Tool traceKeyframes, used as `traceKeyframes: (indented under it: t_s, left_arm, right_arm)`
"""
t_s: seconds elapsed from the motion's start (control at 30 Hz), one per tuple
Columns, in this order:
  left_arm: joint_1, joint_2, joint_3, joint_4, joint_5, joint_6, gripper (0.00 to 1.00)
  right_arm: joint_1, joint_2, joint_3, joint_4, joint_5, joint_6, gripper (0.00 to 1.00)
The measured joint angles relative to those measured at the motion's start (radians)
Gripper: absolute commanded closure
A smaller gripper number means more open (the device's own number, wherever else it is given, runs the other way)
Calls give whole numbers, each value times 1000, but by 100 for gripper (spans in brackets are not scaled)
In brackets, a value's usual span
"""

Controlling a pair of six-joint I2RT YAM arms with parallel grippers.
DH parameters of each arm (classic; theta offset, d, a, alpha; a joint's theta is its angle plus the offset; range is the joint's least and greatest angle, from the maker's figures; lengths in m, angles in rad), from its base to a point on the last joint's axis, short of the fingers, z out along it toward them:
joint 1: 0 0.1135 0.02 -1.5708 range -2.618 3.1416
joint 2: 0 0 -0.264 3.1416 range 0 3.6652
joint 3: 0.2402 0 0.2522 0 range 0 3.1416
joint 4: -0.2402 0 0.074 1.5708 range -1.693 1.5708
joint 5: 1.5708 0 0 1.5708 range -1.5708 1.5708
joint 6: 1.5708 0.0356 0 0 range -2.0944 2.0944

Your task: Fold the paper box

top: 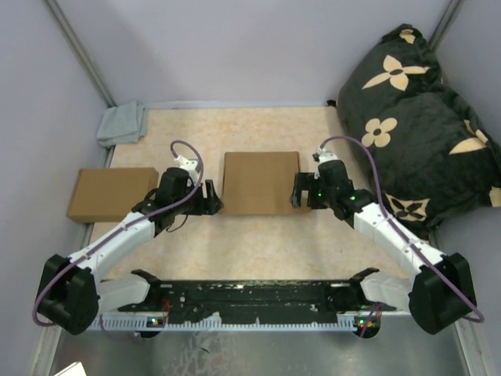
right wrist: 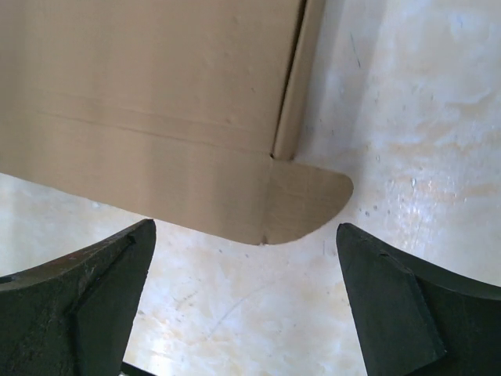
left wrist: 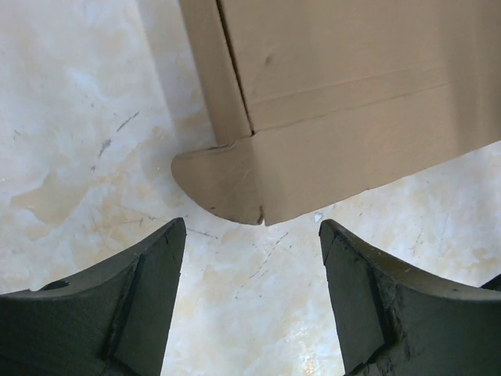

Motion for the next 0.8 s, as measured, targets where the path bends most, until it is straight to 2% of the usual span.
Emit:
traceKeyframes:
  t_s: [0.8]
  left_arm:
    - [0, 191, 42, 9, 32, -10, 29]
  right_arm:
    - [0, 135, -32, 50, 6, -29, 1]
